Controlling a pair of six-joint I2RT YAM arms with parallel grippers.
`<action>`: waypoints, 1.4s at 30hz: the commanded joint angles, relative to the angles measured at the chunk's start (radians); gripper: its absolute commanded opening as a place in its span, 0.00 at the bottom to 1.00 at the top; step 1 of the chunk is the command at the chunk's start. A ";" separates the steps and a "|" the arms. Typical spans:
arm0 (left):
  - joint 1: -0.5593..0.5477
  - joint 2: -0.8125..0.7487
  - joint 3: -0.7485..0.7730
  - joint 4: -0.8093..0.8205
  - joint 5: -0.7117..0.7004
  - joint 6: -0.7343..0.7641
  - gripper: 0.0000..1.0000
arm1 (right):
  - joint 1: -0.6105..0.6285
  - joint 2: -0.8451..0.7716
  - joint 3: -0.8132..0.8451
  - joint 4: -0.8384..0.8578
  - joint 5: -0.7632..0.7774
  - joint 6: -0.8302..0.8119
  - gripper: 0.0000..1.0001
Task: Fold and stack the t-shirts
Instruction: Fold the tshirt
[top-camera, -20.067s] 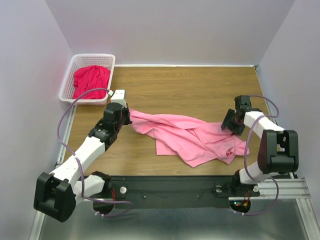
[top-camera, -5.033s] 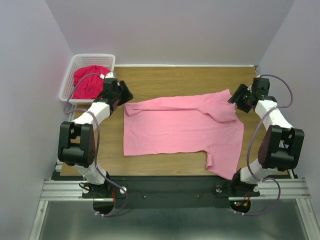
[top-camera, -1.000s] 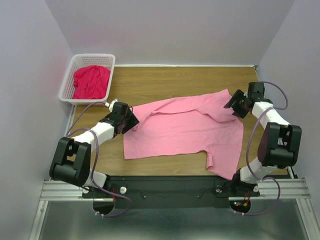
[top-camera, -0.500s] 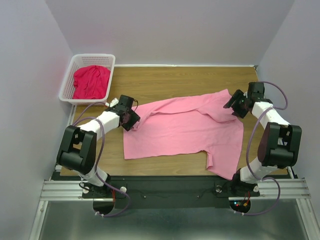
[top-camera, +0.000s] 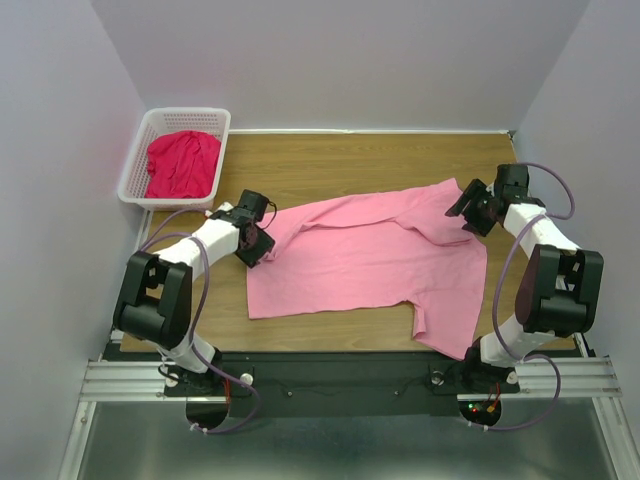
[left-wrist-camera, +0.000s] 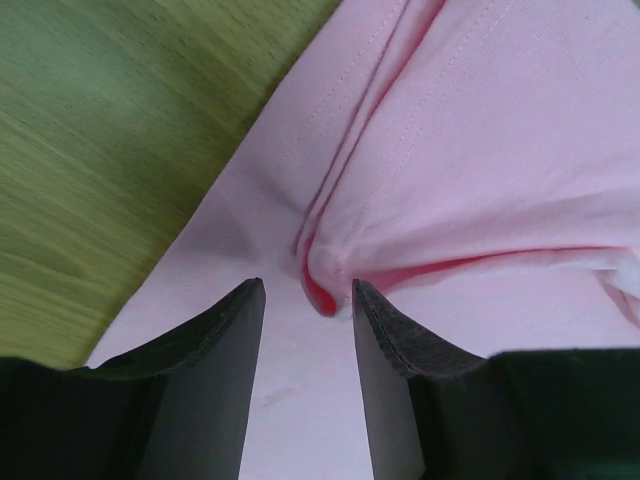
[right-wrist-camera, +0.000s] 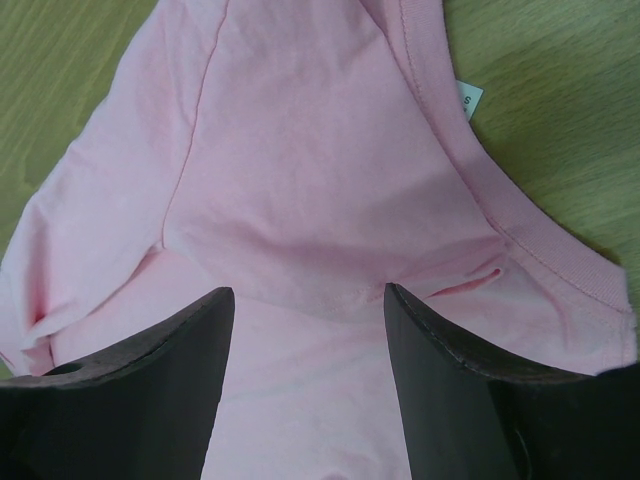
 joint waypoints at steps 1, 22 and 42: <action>-0.014 0.019 0.081 -0.038 -0.042 0.007 0.51 | 0.001 -0.003 0.047 0.025 -0.024 -0.011 0.67; -0.029 0.064 0.053 -0.015 -0.008 0.018 0.40 | 0.001 0.001 0.044 0.026 -0.004 -0.018 0.67; -0.029 0.010 0.006 -0.043 0.008 0.019 0.40 | 0.001 0.002 0.038 0.026 -0.009 -0.015 0.67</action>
